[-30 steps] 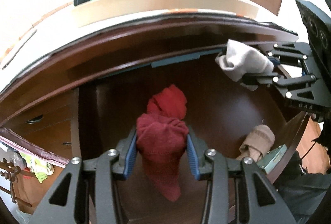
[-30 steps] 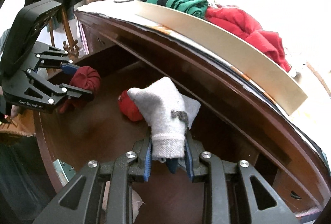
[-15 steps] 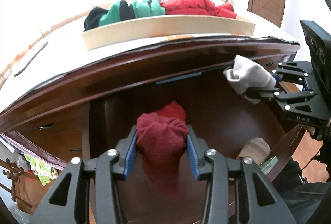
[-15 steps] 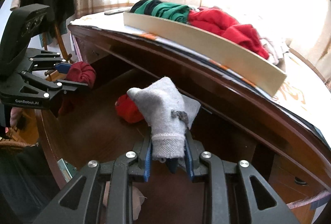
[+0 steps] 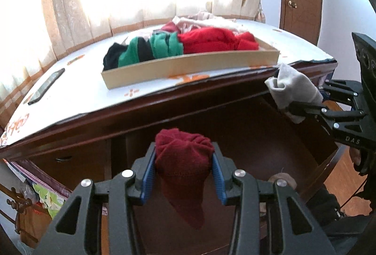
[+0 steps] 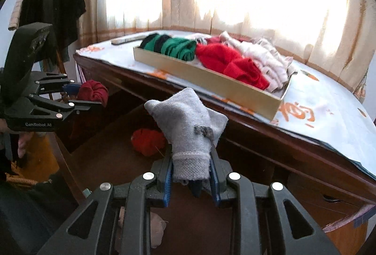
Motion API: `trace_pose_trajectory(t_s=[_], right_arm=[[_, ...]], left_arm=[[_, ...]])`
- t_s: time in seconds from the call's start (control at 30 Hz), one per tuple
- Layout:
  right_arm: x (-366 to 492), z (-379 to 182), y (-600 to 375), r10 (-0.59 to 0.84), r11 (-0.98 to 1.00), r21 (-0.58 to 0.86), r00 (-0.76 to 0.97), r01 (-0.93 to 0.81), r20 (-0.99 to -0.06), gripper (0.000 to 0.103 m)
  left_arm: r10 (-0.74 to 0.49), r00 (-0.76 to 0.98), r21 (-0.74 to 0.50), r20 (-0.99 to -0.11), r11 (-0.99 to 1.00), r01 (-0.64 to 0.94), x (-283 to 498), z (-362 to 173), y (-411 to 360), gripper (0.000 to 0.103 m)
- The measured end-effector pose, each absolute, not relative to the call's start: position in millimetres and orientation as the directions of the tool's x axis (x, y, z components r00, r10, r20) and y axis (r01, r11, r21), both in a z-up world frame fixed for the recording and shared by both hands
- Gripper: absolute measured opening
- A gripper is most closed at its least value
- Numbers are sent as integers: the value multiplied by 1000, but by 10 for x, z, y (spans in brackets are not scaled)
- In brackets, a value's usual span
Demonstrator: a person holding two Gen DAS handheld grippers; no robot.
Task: Take underwear out of drawer
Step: 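Lift both held socks up out of the drawer toward the tray, then carry both held socks over the cardboard tray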
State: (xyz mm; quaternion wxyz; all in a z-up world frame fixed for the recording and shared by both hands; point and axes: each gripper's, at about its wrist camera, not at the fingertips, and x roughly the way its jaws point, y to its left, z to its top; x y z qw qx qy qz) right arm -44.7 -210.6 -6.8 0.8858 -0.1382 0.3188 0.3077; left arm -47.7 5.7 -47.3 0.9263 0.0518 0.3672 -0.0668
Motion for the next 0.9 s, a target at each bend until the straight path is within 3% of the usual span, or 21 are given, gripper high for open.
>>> trace_pose_trajectory(t_s=[0.9], right_arm=[[-732, 403, -2161, 504, 800, -43, 708, -599, -495, 28]], left_arm=[[-73, 844, 44, -531, 993, 114, -663, 28, 52, 42]])
